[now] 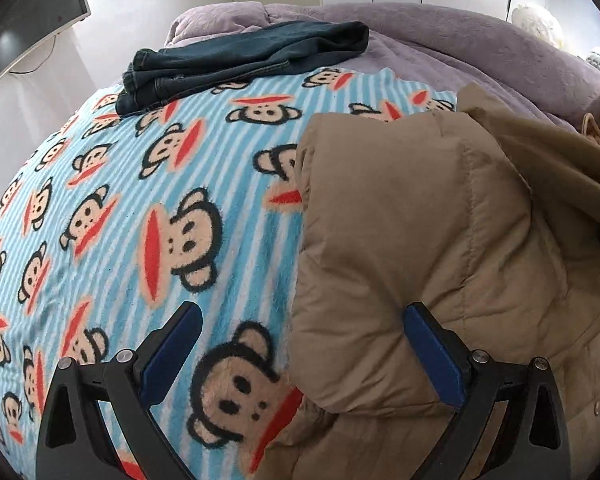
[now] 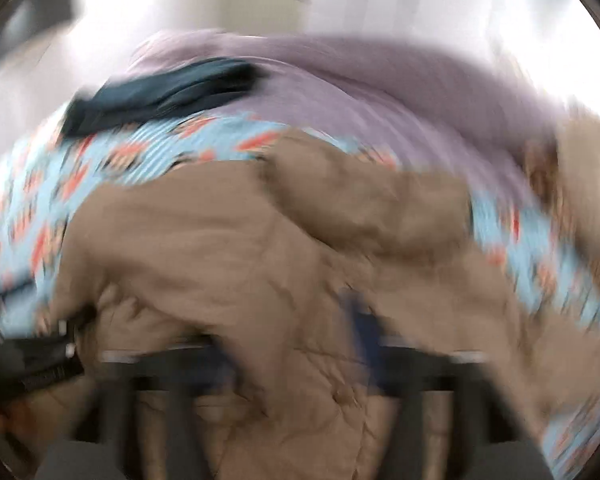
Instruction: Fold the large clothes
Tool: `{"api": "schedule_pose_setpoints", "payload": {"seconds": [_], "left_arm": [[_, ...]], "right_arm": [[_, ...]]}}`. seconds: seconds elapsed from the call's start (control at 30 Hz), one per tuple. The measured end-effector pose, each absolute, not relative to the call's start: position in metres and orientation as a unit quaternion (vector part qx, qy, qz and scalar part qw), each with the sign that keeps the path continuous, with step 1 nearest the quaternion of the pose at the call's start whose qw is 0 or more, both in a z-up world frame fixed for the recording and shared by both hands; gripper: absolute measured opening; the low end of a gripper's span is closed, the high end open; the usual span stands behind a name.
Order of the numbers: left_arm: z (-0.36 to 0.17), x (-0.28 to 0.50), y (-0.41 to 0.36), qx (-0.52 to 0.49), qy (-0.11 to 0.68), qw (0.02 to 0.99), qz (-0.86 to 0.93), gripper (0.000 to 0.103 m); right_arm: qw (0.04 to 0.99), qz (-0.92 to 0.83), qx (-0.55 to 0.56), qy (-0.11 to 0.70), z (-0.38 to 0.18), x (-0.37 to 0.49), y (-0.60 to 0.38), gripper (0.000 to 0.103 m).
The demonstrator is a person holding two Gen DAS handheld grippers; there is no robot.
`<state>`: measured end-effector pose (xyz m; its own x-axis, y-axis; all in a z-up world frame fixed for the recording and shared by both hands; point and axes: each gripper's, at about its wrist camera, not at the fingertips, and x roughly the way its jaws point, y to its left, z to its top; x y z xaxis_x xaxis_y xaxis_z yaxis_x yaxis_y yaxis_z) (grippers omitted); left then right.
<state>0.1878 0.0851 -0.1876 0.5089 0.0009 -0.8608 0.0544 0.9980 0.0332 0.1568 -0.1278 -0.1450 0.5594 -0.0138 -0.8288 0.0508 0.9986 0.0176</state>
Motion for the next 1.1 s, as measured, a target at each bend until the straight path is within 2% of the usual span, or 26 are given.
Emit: {"api": "schedule_pose_setpoints", "payload": {"seconds": [0.1, 0.2, 0.23, 0.27, 0.3, 0.37, 0.43, 0.53, 0.67, 0.83, 0.93, 1.0, 1.07, 1.1], "left_arm": [[-0.181, 0.192, 0.083, 0.023, 0.507, 0.861, -0.031, 0.101], [-0.164, 0.203, 0.092, 0.004, 0.498, 0.867, -0.032, 0.101], [-0.155, 0.208, 0.095, -0.004, 0.489, 0.871, -0.034, 0.101], [-0.149, 0.213, 0.097, -0.014, 0.484, 0.874, -0.040, 0.096], [-0.143, 0.219, 0.099, -0.024, 0.481, 0.875, -0.047, 0.082], [-0.138, 0.235, 0.100, -0.035, 0.481, 0.875, -0.051, 0.078], [-0.143, 0.245, 0.094, -0.013, 0.480, 0.876, -0.038, 0.078], [-0.174, 0.253, 0.078, 0.072, 0.493, 0.867, -0.013, 0.078], [-0.204, 0.255, 0.088, 0.067, 0.504, 0.861, -0.007, 0.079], [-0.201, 0.259, 0.089, 0.081, 0.507, 0.858, -0.003, 0.083], [-0.186, 0.254, 0.092, 0.081, 0.502, 0.861, 0.005, 0.083], [-0.173, 0.247, 0.097, 0.068, 0.497, 0.865, 0.006, 0.083], [-0.159, 0.238, 0.097, 0.059, 0.493, 0.868, 0.000, 0.083], [-0.153, 0.233, 0.095, 0.057, 0.494, 0.868, -0.005, 0.083]], "right_arm": [[0.831, -0.039, 0.227, 0.506, -0.173, 0.152, -0.207, 0.009], [0.783, -0.046, 0.337, 0.520, -0.202, 0.136, -0.248, 0.009], [0.778, -0.045, 0.349, 0.521, -0.206, 0.133, -0.253, 0.009], [0.772, -0.043, 0.361, 0.521, -0.210, 0.128, -0.259, 0.009], [0.769, -0.038, 0.372, 0.519, -0.212, 0.124, -0.262, 0.009], [0.765, -0.032, 0.383, 0.517, -0.215, 0.120, -0.265, 0.009], [0.762, -0.028, 0.390, 0.516, -0.215, 0.117, -0.266, 0.009], [0.756, -0.018, 0.399, 0.519, -0.222, 0.116, -0.262, 0.009], [0.755, -0.005, 0.394, 0.525, -0.227, 0.125, -0.250, 0.009], [0.761, -0.009, 0.390, 0.518, -0.238, 0.129, -0.248, 0.009], [0.758, -0.025, 0.387, 0.524, -0.228, 0.121, -0.257, 0.018], [0.764, -0.036, 0.374, 0.524, -0.217, 0.112, -0.267, 0.040], [0.774, -0.056, 0.357, 0.521, -0.203, 0.097, -0.280, 0.054], [0.775, -0.065, 0.355, 0.519, -0.199, 0.090, -0.285, 0.054]]}}
